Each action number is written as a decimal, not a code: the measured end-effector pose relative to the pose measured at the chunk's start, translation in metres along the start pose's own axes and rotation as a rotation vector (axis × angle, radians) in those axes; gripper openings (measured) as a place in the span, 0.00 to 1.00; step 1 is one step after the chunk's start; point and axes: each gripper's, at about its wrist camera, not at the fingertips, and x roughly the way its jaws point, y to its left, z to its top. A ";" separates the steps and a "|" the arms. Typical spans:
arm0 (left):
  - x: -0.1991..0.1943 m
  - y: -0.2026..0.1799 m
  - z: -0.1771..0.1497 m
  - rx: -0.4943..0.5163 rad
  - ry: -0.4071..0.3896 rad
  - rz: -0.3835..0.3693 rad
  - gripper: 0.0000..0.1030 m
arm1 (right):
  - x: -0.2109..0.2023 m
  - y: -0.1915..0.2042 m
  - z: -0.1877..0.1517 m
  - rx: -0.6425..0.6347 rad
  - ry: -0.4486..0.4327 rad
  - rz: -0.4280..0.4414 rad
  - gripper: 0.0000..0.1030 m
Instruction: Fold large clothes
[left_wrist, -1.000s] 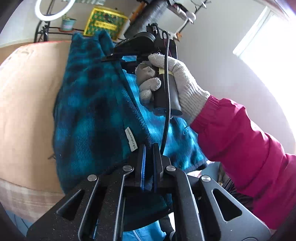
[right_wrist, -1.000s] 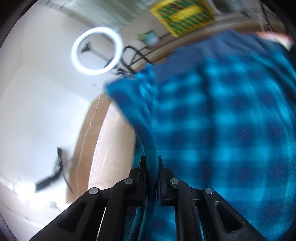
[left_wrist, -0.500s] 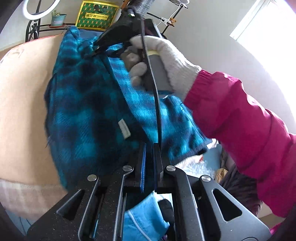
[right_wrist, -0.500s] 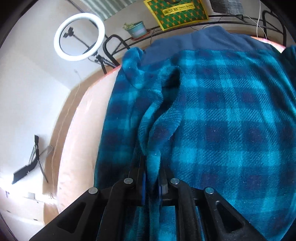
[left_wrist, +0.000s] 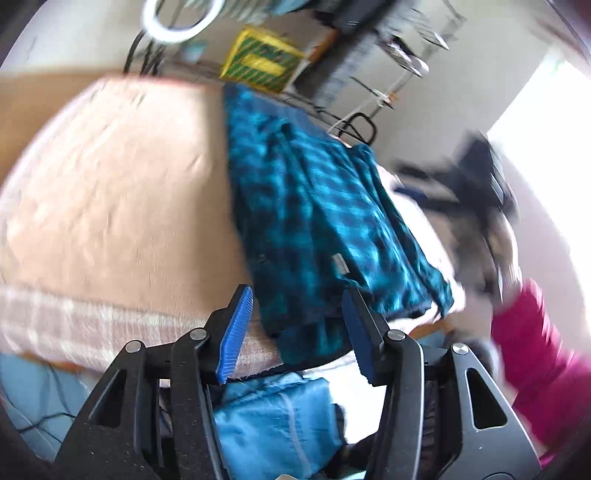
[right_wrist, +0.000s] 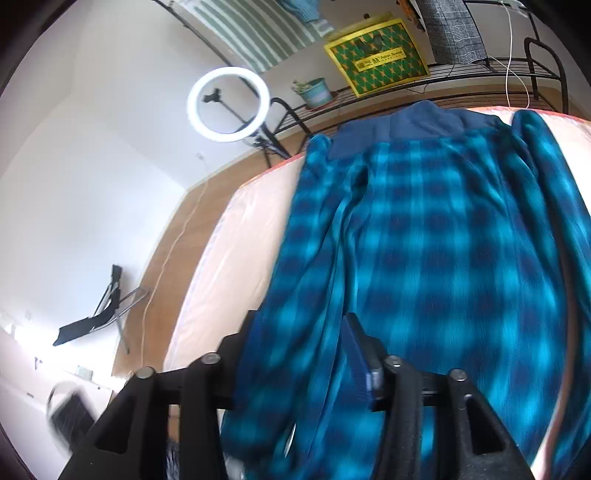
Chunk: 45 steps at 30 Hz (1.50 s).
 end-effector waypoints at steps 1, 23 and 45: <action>0.005 0.008 0.002 -0.031 0.012 -0.011 0.50 | -0.004 0.001 -0.013 0.003 0.008 0.007 0.58; 0.097 0.031 -0.001 -0.182 0.186 -0.145 0.29 | 0.015 -0.008 -0.120 0.122 0.138 0.071 0.58; 0.105 0.034 -0.006 -0.181 0.196 -0.113 0.14 | 0.059 -0.003 -0.129 0.020 0.211 -0.113 0.58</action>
